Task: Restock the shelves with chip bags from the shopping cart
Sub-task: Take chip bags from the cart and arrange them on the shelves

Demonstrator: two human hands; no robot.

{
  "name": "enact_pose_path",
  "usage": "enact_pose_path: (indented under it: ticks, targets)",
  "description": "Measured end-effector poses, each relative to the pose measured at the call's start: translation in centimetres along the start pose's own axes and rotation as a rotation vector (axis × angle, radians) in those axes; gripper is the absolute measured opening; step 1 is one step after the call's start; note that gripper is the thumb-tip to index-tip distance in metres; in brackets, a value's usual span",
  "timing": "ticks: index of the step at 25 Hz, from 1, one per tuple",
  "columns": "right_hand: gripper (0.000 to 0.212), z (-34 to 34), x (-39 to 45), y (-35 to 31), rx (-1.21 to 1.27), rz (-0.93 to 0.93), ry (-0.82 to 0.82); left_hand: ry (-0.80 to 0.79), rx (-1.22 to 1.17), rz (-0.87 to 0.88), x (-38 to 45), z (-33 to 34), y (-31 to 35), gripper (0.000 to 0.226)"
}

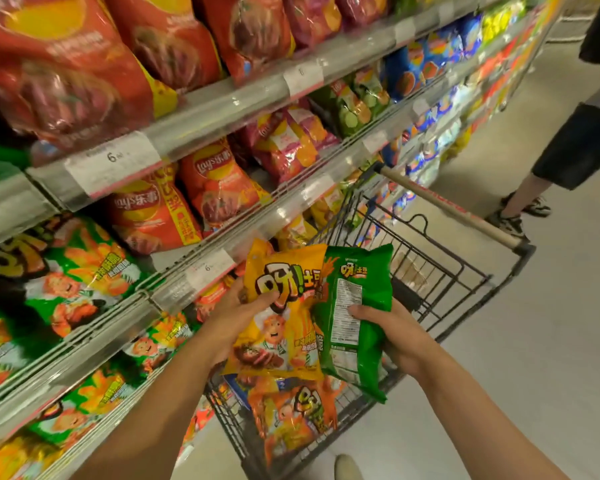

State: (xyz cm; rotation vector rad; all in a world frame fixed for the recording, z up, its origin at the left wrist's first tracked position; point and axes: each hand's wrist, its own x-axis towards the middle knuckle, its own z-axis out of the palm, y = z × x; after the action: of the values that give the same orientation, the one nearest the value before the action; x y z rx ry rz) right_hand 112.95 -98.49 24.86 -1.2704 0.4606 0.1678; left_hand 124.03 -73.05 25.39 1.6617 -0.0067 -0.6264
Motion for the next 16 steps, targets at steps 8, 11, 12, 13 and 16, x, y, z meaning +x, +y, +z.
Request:
enact_pose_path:
  ticks: [8,11,12,13,16]
  targets:
    - [0.052,-0.6,3.3,-4.9,-0.190,-0.245,-0.019,0.244,-0.264,0.002,2.4,2.1,1.2,0.026]
    - [0.127,-1.3,4.9,-4.5,-0.212,-0.150,-0.080,0.264,-0.326,-0.029,1.9,3.1,1.0,0.026]
    - [0.142,-1.3,5.4,-4.3,-0.197,-0.063,-0.150,0.279,-0.329,-0.031,1.7,3.4,0.9,0.027]
    - [0.147,-1.2,5.6,-4.1,-0.217,0.001,-0.200,0.302,-0.321,-0.024,1.4,3.6,0.9,0.027]
    - [0.138,-0.6,6.3,-3.7,-0.247,0.030,-0.240,0.433,-0.250,0.010,0.4,3.6,1.0,0.023]
